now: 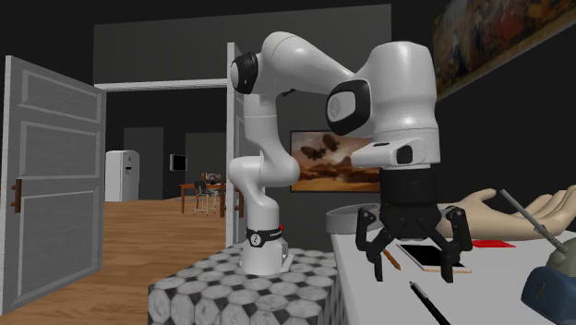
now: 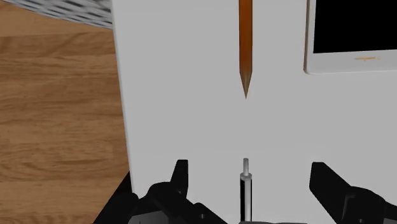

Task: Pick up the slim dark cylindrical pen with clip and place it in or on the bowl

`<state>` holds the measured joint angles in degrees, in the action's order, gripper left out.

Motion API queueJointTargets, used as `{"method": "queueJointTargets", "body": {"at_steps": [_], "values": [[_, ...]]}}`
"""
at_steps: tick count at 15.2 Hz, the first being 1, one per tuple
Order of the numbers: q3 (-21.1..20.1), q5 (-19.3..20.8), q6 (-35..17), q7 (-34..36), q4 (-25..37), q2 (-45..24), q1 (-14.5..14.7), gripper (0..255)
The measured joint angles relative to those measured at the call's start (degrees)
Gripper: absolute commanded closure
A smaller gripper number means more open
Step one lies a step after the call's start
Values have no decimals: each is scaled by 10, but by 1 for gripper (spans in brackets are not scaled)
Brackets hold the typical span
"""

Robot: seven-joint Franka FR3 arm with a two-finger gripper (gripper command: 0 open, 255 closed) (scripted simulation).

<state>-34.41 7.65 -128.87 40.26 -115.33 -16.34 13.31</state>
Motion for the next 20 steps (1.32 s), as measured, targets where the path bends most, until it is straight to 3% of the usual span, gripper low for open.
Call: {"method": "queueJointTargets", "body": {"at_steps": [3, 4, 13, 20], "values": [[0, 0, -1, 0, 0, 0, 0, 0], [0, 0, -1, 0, 0, 0, 0, 255], [4, 5, 5, 3, 1, 3, -2, 255], [-6, -16, 33, -9, 16, 21, -6, 255]]}}
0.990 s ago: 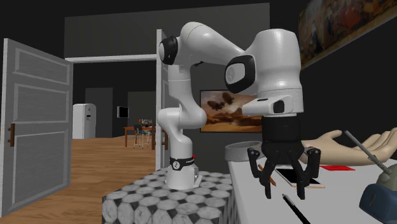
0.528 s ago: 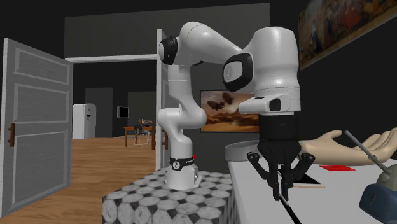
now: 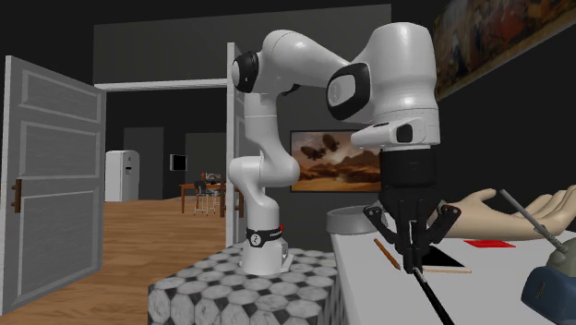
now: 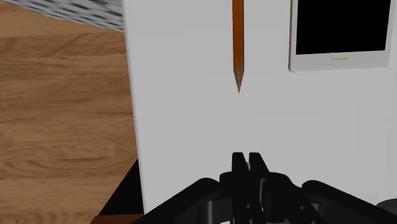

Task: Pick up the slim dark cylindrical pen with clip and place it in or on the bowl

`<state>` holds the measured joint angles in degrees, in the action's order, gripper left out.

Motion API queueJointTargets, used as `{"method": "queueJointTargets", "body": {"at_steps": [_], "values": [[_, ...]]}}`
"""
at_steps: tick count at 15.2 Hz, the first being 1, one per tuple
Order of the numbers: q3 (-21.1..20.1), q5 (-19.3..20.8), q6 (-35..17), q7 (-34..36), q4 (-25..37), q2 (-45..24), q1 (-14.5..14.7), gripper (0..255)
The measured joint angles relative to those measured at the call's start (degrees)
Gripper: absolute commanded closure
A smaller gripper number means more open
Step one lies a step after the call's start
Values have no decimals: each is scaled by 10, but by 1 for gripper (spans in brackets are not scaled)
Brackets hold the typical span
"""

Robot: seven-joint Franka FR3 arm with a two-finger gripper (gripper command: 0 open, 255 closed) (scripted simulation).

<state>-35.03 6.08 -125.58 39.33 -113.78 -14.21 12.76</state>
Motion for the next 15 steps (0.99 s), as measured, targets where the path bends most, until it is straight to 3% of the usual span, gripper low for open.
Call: {"method": "queueJointTargets", "body": {"at_steps": [15], "values": [[-10, -39, 103, -22, 59, 54, -12, 255]]}}
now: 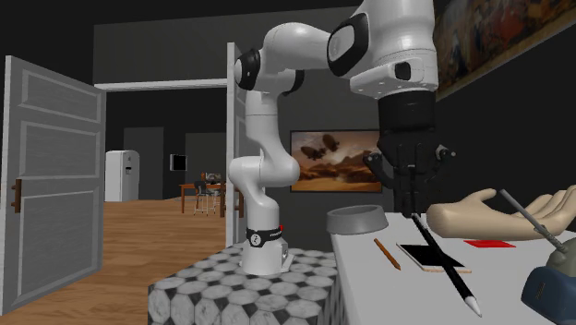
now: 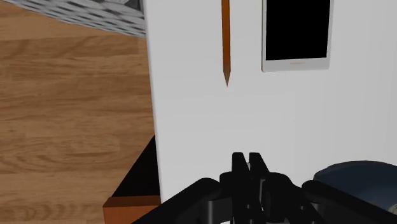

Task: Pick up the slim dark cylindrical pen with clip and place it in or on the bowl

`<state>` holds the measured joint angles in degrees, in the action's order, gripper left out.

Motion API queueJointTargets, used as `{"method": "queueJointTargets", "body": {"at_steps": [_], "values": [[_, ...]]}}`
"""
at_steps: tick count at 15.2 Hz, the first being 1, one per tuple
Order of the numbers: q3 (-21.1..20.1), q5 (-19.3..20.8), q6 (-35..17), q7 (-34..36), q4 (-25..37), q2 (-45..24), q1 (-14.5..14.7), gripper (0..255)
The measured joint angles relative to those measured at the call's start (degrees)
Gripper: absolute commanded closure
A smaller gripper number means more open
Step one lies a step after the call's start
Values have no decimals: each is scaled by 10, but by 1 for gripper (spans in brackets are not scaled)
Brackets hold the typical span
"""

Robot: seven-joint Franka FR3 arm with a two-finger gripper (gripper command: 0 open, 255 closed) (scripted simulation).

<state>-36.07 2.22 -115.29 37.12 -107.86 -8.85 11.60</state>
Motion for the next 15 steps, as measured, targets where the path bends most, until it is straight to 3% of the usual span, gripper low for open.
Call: {"method": "queueJointTargets", "body": {"at_steps": [4, 10, 15], "values": [[-3, -11, 17, -3, 2, 18, -2, 255], [-11, -98, 3, -29, -120, 151, 1, 255], [-3, -175, 12, -49, -218, 274, 32, 255]]}}
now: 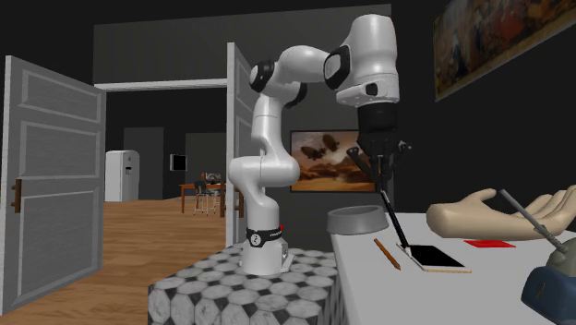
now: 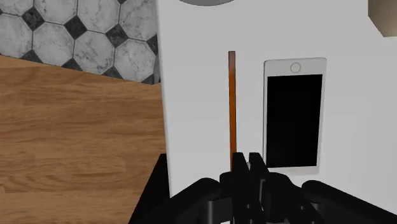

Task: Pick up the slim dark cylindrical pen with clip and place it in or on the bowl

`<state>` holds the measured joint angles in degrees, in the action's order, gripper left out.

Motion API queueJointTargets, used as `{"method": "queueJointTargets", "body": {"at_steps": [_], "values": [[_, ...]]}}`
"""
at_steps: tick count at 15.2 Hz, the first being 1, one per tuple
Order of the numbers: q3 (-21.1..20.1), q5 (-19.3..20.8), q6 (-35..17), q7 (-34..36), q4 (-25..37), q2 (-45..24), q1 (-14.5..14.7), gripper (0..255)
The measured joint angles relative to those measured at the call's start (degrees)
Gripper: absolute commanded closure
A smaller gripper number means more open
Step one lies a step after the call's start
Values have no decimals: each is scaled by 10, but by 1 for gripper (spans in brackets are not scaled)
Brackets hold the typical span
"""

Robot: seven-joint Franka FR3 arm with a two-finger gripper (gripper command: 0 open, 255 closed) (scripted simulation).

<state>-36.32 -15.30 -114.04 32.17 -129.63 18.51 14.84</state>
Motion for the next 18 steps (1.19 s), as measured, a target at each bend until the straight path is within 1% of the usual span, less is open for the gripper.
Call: {"method": "queueJointTargets", "body": {"at_steps": [6, 11, 16, 18], "values": [[8, -72, 21, 4, -100, 131, 62, 255], [16, -116, 64, 23, -161, 237, 122, 255], [19, -152, 122, 64, -204, 341, 188, 255], [7, -172, 138, 89, -218, 375, 216, 255]]}}
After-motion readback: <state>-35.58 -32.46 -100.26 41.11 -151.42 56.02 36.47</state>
